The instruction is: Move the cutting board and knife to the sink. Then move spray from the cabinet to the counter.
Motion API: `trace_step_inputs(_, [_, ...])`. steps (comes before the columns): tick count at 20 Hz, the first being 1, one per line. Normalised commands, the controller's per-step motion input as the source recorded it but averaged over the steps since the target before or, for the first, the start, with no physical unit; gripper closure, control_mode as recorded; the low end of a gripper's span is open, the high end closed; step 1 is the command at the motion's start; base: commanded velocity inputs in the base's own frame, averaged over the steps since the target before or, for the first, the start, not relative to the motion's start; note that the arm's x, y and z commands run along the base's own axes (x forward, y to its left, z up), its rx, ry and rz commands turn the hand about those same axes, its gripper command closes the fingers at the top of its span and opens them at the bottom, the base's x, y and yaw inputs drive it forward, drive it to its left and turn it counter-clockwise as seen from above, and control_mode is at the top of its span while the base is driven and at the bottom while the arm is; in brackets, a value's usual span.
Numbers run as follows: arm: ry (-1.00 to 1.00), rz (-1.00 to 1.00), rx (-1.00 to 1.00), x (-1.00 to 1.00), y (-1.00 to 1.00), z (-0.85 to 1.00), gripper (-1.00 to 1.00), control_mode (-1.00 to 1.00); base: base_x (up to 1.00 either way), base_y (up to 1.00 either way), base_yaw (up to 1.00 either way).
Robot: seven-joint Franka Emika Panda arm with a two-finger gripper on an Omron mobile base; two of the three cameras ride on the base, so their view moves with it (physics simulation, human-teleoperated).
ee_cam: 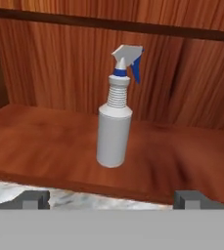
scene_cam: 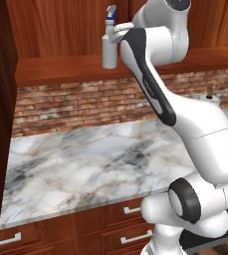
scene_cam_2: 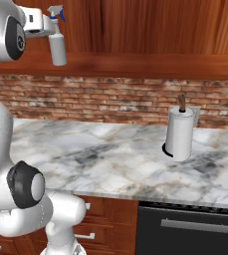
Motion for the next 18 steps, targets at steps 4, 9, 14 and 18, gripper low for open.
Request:
trace_step_inputs(4, [-0.03,-0.02,0.00,0.61,0.00,0.00,-1.00,-1.00,0.00,0.00,0.00])
trace_step_inputs(9, [0.04,-0.01,0.00,0.23,0.00,0.00,-1.00,-1.00,0.00,0.00,0.00])
trace_step_inputs(14, [0.06,-0.04,0.00,0.40,0.00,0.00,-1.00,-1.00,0.00,0.00,0.00])
trace_step_inputs(18, [0.01,-0.04,0.00,0.38,0.02,0.00,-1.00,-1.00,0.00,0.00,0.00])
